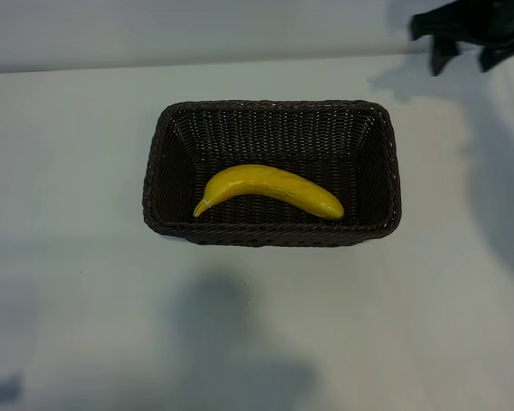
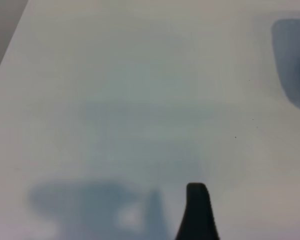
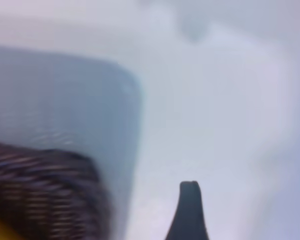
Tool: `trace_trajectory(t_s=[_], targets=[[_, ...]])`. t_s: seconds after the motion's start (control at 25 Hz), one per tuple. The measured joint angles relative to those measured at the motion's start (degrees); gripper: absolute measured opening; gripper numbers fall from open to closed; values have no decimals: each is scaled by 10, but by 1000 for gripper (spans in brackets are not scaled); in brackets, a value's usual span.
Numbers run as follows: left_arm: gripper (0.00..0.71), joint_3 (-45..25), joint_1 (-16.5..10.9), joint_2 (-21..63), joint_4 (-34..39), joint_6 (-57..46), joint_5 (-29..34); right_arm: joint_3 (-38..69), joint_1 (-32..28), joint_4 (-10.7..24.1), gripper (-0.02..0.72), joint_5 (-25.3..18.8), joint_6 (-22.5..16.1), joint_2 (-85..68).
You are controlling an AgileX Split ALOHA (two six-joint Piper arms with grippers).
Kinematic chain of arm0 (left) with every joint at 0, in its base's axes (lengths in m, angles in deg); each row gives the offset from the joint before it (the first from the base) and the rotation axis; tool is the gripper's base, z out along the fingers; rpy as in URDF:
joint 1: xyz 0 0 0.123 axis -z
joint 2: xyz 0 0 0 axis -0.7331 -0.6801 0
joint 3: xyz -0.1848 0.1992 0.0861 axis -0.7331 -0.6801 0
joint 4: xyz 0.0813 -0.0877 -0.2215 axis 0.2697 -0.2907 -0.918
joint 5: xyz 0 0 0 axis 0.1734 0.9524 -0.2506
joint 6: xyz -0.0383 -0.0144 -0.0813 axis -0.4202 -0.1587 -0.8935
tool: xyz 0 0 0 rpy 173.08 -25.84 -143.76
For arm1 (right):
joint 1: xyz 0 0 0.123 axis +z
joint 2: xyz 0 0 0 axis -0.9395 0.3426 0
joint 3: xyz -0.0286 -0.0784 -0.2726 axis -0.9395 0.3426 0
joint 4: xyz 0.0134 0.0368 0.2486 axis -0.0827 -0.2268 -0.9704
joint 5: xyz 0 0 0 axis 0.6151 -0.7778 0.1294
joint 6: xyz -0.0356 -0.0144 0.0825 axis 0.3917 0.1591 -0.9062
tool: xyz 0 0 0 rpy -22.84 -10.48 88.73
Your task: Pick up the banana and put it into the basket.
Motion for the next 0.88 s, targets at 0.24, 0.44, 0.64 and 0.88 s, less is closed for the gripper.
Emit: trace_trajectory(t_s=[0.24,0.44,0.64,0.88], targets=[[570,0,0,0,0,-1,0,0,-62,26,594,-30,26,0],[570,0,0,0,0,0,0,0,-81,34,591,-32,36,0],[570,0,0,0,0,0,0,0,-80,50,577,-32,47,-6],[570,0,0,0,0,0,0,52,-80,76,570,-32,52,-54]])
